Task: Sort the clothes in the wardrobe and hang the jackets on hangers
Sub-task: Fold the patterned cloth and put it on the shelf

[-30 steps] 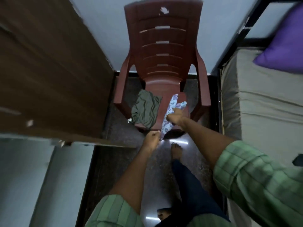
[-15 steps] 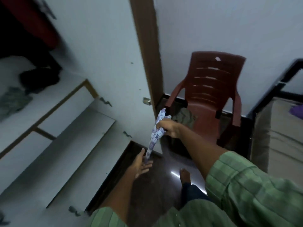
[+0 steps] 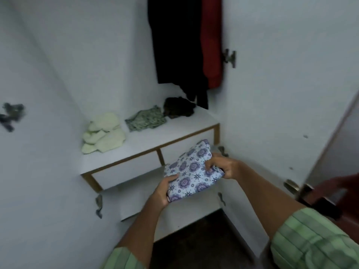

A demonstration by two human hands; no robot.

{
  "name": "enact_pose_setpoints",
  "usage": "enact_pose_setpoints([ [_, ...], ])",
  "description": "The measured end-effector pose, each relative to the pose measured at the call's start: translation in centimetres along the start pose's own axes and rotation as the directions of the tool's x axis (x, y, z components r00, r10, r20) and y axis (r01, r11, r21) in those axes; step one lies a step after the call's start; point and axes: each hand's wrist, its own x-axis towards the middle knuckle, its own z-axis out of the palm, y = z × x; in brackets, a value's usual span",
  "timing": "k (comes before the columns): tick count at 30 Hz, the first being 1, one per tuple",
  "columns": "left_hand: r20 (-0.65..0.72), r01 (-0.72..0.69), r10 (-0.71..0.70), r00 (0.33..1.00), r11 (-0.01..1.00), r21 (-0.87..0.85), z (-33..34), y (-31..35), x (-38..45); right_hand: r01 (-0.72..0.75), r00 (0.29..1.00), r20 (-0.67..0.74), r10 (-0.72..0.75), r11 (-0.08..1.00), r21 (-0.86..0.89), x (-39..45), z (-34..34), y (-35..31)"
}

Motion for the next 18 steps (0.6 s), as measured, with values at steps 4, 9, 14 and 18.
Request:
enact_pose_setpoints([
  [4, -0.153, -0.094, 0.119, 0.981, 0.983, 0.161, -3.3, 7.3, 2.0, 0.054, 0.998, 0.041, -0.050, 0.993, -0.106, 5.8, 1.8, -6.1],
  [9, -0.295, -0.201, 0.257, 0.920, 0.958, 0.207, -4.9, 13.0, 4.9, 0.105, 0.994, 0.051, -0.094, 0.943, -0.317, 13.4, 3.6, -11.0],
  [14, -0.443, -0.257, 0.363, 0.820, 0.925, 0.281, -9.3, 15.9, 8.5, 0.181, 0.983, 0.092, -0.160, 0.937, -0.298, 19.5, 7.1, -13.3],
  [18, -0.488, -0.276, 0.389, 0.781, 0.917, 0.289, -12.1, 18.7, 9.4, 0.212, 0.977, 0.102, -0.189, 0.927, -0.311, 23.9, 9.9, -14.5],
])
